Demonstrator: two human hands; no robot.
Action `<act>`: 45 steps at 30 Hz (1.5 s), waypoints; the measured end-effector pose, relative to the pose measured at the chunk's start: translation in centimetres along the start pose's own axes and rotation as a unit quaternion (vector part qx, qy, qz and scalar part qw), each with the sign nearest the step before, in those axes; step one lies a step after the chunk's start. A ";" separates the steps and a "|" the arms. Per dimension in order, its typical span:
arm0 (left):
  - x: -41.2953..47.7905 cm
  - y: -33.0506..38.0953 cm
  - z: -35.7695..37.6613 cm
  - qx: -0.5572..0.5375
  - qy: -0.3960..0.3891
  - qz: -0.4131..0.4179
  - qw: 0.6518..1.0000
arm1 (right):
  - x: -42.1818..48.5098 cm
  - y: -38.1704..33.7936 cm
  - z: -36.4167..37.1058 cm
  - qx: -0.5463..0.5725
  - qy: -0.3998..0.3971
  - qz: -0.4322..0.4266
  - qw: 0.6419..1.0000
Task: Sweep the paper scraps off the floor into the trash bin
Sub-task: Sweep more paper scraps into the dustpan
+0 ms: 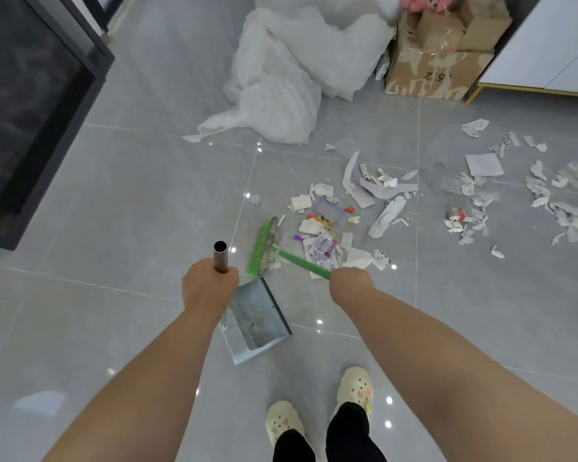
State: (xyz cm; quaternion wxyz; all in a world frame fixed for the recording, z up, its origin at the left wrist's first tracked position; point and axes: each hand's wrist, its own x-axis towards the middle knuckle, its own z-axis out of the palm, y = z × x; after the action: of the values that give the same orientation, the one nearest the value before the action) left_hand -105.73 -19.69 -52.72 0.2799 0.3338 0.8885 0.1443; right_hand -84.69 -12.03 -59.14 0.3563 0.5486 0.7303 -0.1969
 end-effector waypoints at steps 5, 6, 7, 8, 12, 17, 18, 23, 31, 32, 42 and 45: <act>0.0 2.7 1.0 -0.023 0.005 -0.021 1.000 | 0.7 7.1 -2.0 -0.090 -0.003 0.042 0.995; 0.0 3.3 1.2 -0.025 0.007 -0.025 0.999 | 0.9 8.5 -2.5 -0.102 -0.011 0.052 0.993; 0.0 4.0 1.5 -0.028 0.009 -0.029 0.999 | 1.0 9.9 -3.0 -0.111 -0.018 0.060 0.992; 0.0 4.7 1.7 -0.033 0.010 -0.032 0.999 | 1.1 11.0 -3.6 -0.115 -0.024 0.069 0.991; 0.1 7.3 2.3 -0.049 0.020 -0.041 0.998 | 1.3 14.5 -5.3 -0.132 -0.024 0.077 0.988; 0.8 9.3 1.9 -0.044 0.044 -0.038 0.997 | 0.8 16.8 -6.8 -0.123 0.048 0.045 0.990; 1.1 9.6 1.7 -0.045 0.048 -0.036 0.997 | 0.7 17.0 -7.4 -0.113 0.064 0.042 0.991; 4.1 10.3 0.2 -0.046 0.058 -0.024 0.997 | 2.5 14.3 -10.7 -0.034 0.098 0.044 0.994; 10.4 8.4 -1.0 -0.059 0.059 -0.004 0.997 | 10.6 1.8 -13.4 0.080 0.033 0.002 0.996; 11.2 8.3 -1.1 -0.060 0.056 -0.004 0.997 | 11.6 0.4 -13.7 0.079 0.024 -0.006 0.997; 13.0 9.7 0.2 -0.084 0.009 0.022 0.996 | 13.2 2.8 -13.0 0.001 0.001 0.025 1.000; 12.6 10.8 1.0 -0.081 -0.002 0.029 0.996 | 12.1 7.5 -12.4 0.024 -0.029 0.068 0.997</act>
State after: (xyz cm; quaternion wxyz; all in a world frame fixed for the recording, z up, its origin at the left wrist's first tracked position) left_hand -107.45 -3.22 -53.78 0.3034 0.3365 0.8632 0.2229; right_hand -83.16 6.77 -58.99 0.3764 0.5997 0.6757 -0.2051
